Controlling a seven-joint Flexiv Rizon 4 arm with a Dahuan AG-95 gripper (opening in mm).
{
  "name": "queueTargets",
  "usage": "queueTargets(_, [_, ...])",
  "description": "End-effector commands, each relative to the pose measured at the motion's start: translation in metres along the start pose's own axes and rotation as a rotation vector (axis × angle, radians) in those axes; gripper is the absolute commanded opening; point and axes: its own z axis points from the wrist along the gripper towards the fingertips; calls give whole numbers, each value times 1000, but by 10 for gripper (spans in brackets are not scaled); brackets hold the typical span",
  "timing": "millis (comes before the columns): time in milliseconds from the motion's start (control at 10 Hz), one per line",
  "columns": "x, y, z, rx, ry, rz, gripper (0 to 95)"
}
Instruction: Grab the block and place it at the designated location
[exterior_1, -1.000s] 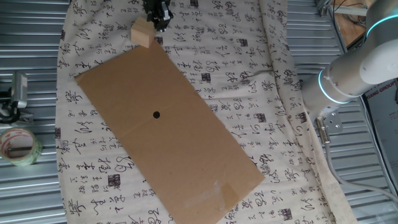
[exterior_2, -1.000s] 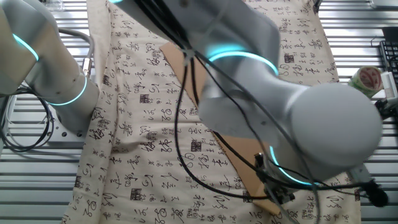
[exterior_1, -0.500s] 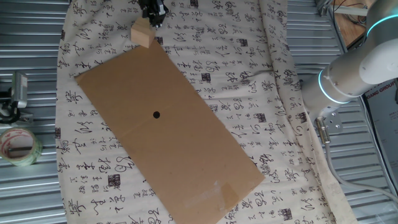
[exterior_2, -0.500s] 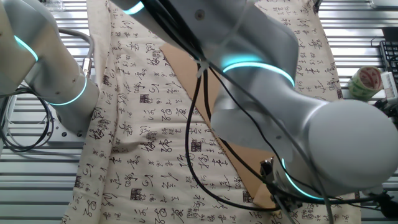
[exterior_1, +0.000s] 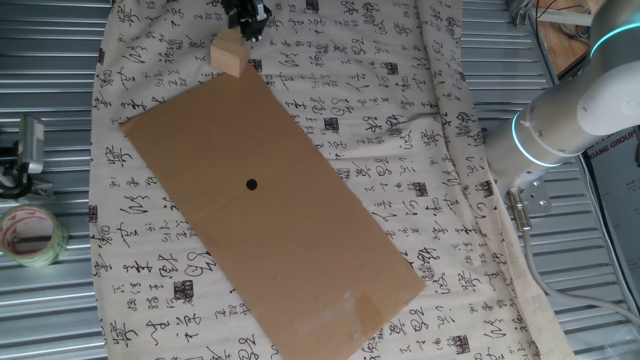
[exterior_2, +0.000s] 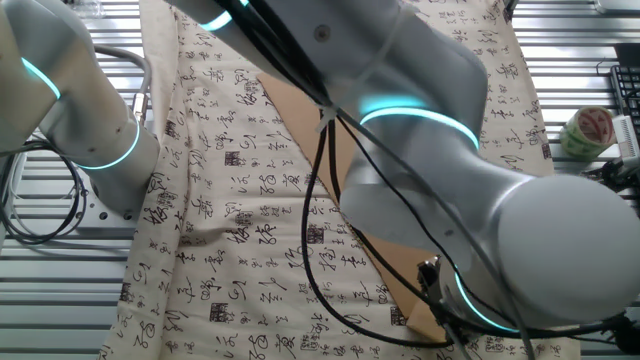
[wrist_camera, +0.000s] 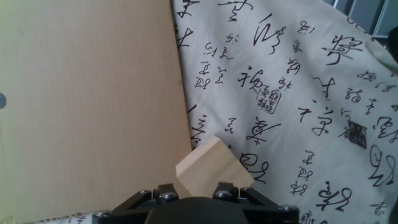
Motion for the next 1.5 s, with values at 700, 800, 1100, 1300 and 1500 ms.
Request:
queueTargets(700, [3, 2, 1, -86, 11, -218, 380])
queueTargets(800, [3, 2, 1, -86, 10, -227, 380])
queueTargets(1100, [1, 1, 1, -73, -7, -268, 760])
queueTargets(1300, [1, 0, 3, -56, -35, -313, 760])
queueTargets(1500, [1, 0, 6, -54, -40, -331, 950])
